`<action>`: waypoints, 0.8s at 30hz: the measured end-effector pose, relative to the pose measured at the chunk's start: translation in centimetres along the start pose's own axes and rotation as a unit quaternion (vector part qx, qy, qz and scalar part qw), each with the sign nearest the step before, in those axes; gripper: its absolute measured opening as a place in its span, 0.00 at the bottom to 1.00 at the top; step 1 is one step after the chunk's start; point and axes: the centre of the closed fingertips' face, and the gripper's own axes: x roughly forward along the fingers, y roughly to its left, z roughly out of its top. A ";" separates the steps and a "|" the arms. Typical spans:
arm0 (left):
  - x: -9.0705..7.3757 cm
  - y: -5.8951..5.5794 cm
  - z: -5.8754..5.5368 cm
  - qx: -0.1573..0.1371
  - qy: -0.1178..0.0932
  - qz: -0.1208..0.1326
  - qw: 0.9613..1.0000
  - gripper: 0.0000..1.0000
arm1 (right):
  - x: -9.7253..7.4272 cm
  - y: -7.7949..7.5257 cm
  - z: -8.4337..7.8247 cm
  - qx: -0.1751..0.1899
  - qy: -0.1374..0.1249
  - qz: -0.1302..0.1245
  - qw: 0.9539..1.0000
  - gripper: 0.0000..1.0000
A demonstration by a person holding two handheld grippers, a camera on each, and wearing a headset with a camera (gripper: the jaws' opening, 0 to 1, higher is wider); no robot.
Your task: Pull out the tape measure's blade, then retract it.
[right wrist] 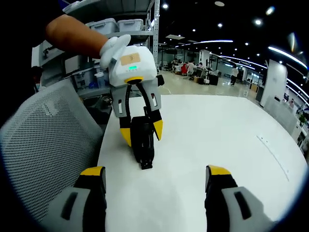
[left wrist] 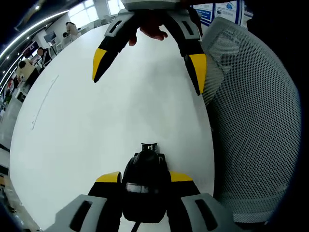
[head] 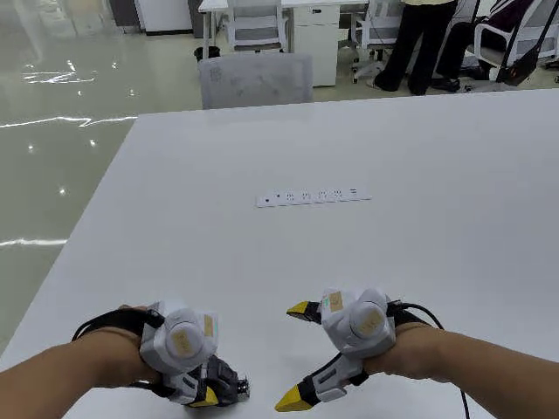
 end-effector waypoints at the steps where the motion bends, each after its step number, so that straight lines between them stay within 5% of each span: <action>1: 0.0 0.0 0.0 0.000 0.000 0.001 1.000 0.32 | 0.2 0.1 -0.1 0.000 0.001 0.002 1.000 0.85; 15: -0.1 0.2 0.1 -0.002 -0.002 -0.009 1.000 0.32 | 5.1 2.2 -1.5 -0.011 0.043 0.049 0.998 0.69; 24: -0.2 0.2 0.1 -0.008 -0.012 -0.001 1.000 0.32 | 7.2 2.4 -2.9 -0.014 0.066 0.056 0.996 0.42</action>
